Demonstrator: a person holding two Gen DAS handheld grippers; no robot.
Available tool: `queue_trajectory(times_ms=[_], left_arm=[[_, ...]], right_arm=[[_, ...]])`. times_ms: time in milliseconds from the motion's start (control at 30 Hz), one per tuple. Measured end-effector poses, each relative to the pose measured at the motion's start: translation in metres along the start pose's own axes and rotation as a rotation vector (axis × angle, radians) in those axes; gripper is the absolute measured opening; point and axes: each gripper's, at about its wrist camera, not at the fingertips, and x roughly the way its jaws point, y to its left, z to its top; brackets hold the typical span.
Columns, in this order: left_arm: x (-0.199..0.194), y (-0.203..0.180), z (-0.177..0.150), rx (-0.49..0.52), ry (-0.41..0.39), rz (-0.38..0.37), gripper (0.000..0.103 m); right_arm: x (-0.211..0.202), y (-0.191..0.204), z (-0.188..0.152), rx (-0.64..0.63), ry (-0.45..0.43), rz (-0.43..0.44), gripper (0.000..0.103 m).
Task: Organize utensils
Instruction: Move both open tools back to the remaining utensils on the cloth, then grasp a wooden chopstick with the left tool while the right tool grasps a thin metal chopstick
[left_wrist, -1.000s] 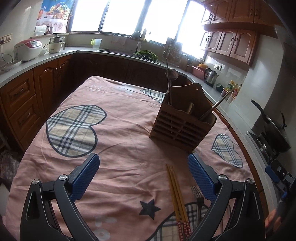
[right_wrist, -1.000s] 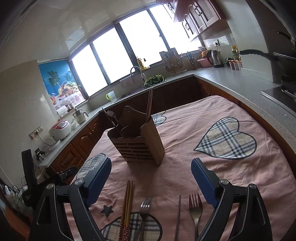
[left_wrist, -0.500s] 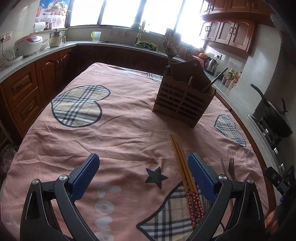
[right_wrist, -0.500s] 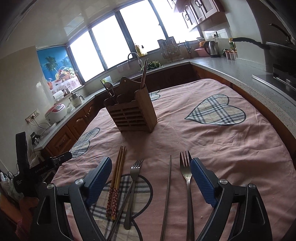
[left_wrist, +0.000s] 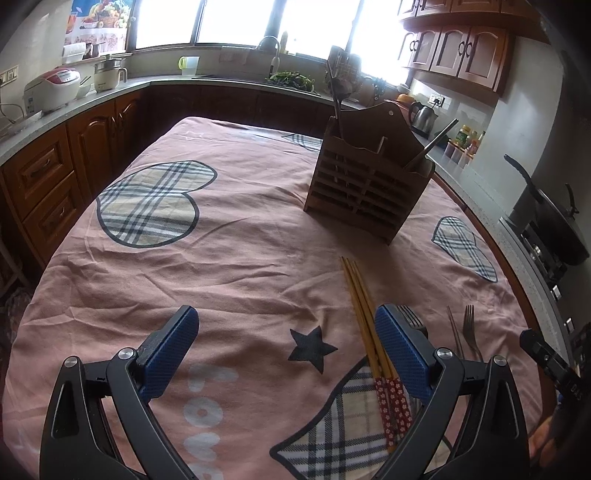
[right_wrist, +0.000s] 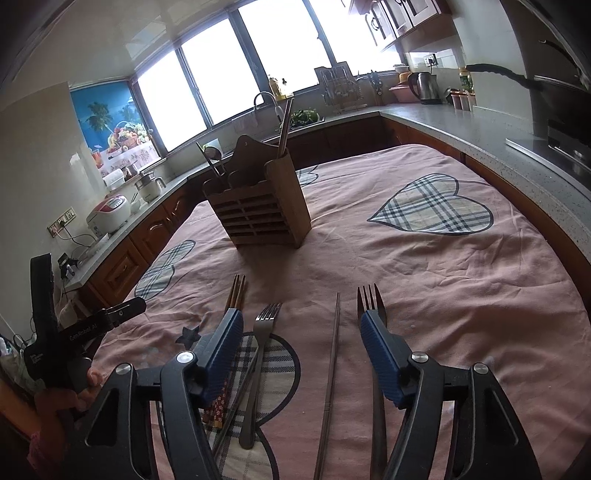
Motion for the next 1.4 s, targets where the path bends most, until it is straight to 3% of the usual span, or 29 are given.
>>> queue_trajectory(times_ms=[100,333,833,1067,1400], left_arm=[[0.006,-0.005,0.003,0.019,0.012,0.011,0.098],[0.036,-0.026,0.009,0.106,0.083,0.030,0.085],[0.105,-0.057,0.008,0.191,0.253,0.022,0.066],[0.118,-0.062,0.011,0.234,0.253,0.054,0.065],[0.136,-0.052,0.035,0.231,0.267,0.035,0.062]], right_arm=[[0.008,-0.001,0.001,0.000,0.023,0.002,0.052],[0.027,-0.002,0.005,0.000,0.069,0.011,0.037],[0.067,-0.017,0.004,0.021,0.172,0.006,0.033],[0.085,-0.024,0.006,0.029,0.212,-0.002,0.033],[0.113,-0.025,0.013,0.012,0.250,-0.017,0.028]])
